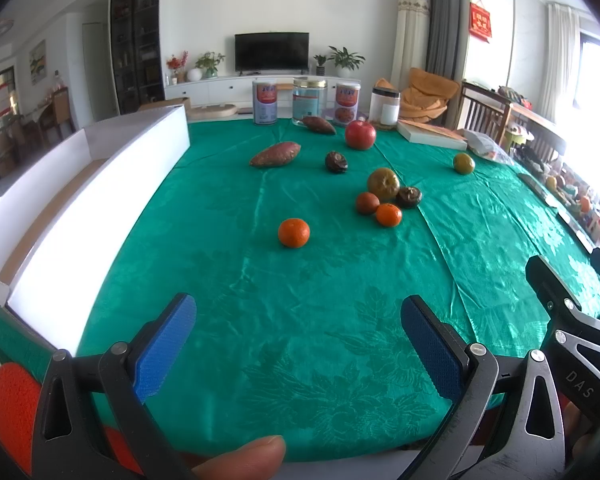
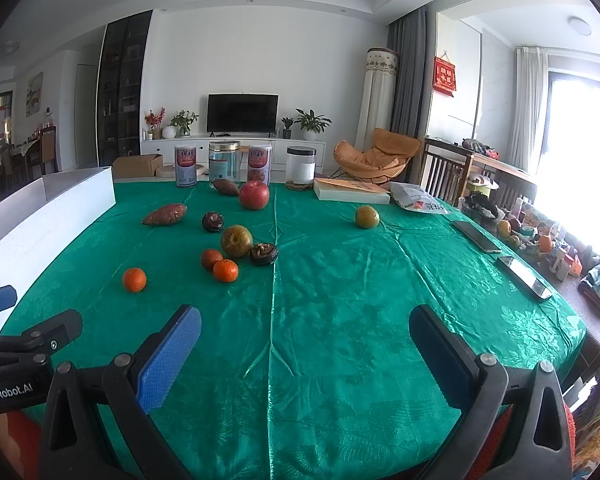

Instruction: Organize fruits

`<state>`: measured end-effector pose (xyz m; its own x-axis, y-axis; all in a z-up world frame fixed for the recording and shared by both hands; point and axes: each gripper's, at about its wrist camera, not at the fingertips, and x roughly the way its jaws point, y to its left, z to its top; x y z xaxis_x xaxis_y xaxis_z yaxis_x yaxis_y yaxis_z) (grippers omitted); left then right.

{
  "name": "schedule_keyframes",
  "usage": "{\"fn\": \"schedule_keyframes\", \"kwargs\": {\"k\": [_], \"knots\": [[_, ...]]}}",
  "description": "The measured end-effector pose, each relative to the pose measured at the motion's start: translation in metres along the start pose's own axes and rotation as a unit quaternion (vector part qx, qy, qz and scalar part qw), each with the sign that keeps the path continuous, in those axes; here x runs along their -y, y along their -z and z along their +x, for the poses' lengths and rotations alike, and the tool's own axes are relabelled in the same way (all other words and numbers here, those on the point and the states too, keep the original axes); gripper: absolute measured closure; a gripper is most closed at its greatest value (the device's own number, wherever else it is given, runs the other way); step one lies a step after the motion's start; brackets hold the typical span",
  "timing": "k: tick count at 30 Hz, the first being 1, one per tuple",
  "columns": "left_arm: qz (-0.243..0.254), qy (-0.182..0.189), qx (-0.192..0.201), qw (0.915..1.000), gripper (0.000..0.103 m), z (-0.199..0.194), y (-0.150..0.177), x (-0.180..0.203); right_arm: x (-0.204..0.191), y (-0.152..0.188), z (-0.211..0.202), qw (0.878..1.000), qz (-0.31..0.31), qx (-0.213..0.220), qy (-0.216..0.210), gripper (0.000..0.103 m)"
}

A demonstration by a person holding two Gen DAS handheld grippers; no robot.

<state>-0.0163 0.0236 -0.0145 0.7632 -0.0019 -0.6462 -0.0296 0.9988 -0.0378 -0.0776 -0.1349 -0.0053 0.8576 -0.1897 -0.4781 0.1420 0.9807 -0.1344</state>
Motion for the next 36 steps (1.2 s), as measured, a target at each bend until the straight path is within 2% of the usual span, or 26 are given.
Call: {"fn": "schedule_keyframes", "kwargs": {"k": [36], "knots": [[0.000,0.000,0.000,1.0000,0.000,0.0004,0.0013,-0.0003,0.0017,-0.0016,-0.0014,1.000,0.001,0.000,0.000,0.000]]}}
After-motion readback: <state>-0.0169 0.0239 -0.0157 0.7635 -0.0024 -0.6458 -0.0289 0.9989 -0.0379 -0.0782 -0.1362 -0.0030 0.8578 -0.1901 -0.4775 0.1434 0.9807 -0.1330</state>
